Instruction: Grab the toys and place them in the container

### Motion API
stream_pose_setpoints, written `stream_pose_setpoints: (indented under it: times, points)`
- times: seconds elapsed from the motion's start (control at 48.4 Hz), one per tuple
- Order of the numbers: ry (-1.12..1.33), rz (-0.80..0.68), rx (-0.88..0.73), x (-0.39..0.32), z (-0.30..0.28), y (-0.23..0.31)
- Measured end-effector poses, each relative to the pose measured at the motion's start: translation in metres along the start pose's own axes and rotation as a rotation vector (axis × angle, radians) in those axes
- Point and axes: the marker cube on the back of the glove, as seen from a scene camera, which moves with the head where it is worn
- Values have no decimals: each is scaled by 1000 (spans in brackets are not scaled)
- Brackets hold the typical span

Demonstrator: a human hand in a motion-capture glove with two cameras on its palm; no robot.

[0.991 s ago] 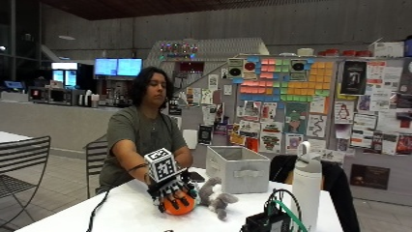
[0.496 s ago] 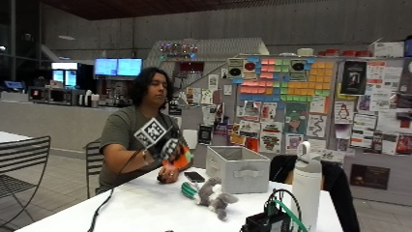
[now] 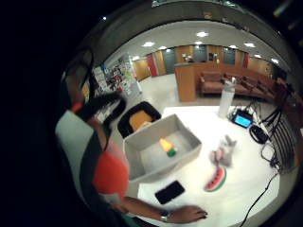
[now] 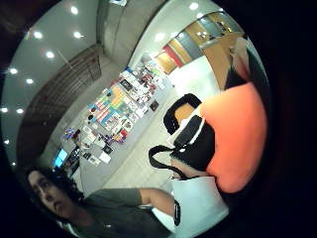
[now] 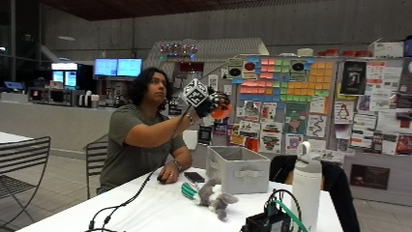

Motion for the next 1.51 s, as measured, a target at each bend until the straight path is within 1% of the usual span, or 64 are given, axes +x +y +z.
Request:
stream_pose_setpoints:
  times: [0.083, 0.124, 0.207, 0.33, 0.454, 0.537, 0.661, 0.785, 0.909, 0.95, 1.094, 1.198, 1.28, 1.384, 1.507]
  points:
    - [-18, 78, -136, 29, 30, -13]
    - [-42, 111, -170, 45, 38, -13]
    - [-56, 178, -148, 81, 37, -9]
    - [-29, 321, -139, 144, 15, 6]
    - [-10, 506, -169, 212, -11, 36]
    - [16, 602, -181, 252, -14, 61]
    - [152, 744, -214, 309, 2, 96]
    - [332, 934, -275, 353, 30, 118]
    - [523, 1033, -381, 379, 70, 135]
    - [562, 1028, -384, 383, 79, 140]
    - [614, 931, -250, 371, 79, 132]
    - [497, 833, -148, 338, 47, 111]
    - [353, 695, -63, 269, 13, 87]
    - [232, 515, 49, 168, -10, 59]
    - [99, 279, 41, 95, -5, 33]
